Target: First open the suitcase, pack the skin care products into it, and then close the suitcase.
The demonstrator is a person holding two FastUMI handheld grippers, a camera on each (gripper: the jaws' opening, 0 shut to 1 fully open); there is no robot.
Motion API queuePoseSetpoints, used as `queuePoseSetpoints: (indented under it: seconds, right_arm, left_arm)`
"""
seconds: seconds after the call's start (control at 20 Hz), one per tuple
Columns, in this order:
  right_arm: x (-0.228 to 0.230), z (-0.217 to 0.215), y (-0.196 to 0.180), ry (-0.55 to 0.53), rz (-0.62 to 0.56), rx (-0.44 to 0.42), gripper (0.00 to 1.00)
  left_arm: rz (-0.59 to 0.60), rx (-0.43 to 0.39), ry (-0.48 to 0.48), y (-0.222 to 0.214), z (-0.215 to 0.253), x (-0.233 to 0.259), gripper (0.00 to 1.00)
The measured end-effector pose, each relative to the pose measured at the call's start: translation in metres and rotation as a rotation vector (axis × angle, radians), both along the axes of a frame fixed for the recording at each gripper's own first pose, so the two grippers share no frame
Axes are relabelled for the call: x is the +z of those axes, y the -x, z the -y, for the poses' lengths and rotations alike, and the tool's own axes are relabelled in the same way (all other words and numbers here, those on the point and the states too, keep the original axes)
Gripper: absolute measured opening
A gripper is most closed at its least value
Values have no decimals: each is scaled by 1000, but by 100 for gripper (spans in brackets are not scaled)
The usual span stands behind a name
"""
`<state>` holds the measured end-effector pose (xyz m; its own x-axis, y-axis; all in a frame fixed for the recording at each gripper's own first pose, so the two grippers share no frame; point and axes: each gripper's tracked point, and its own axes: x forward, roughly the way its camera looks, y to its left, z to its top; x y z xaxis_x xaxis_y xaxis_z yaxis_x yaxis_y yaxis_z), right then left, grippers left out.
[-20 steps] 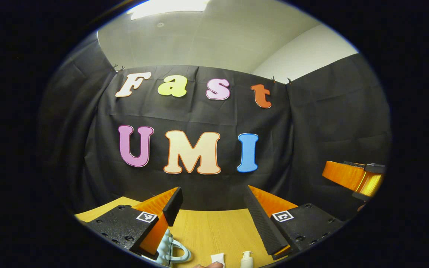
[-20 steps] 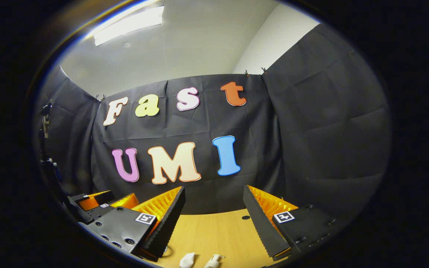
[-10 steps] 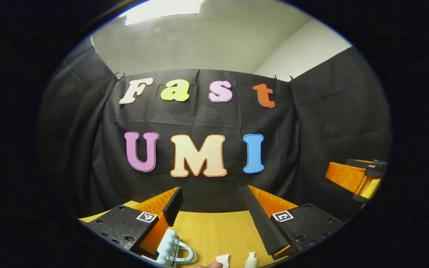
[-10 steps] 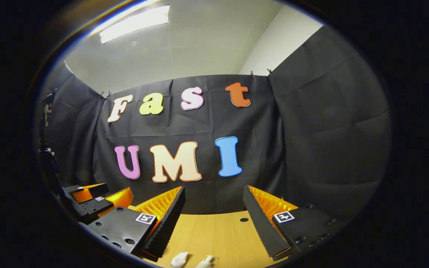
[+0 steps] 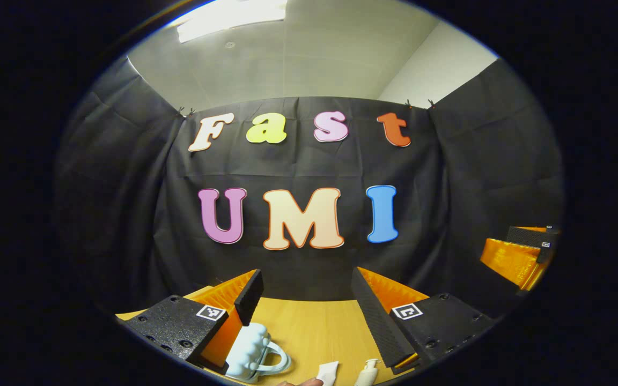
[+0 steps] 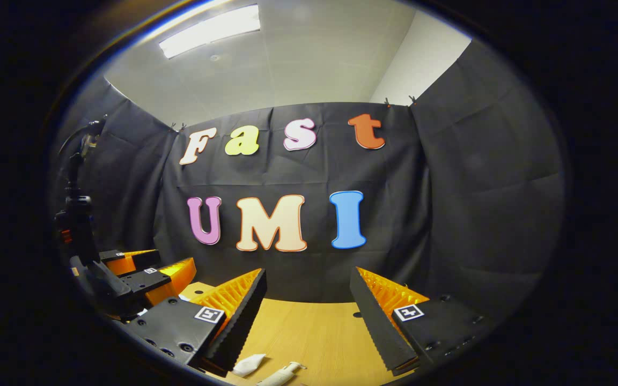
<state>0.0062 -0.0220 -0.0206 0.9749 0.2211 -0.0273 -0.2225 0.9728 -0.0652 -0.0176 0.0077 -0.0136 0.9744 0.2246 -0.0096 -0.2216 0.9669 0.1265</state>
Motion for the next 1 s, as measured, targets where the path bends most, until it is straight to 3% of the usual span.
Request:
queuePoseSetpoints:
  seconds: [0.15, 0.3, 0.5, 0.65, 1.0]
  right_arm:
    - [-26, 8, -8, -17, -61, 26, 98]
    - [-44, 9, -15, -50, -121, 12, 99]
    - [-57, 6, -23, -45, -151, -29, 98]
    - [-70, 7, -26, -25, -176, -72, 99]
    - [-87, 23, -23, 53, -216, -194, 99]
  left_arm:
    - [-71, 35, -28, 11, -9, -28, 96]
    - [-180, 27, 11, 16, -15, -75, 96]
    - [-388, -36, 43, 7, -20, -151, 97]
    - [-524, -39, 53, 3, -34, -205, 97]
    - [-734, -39, 71, -4, -59, -288, 96]
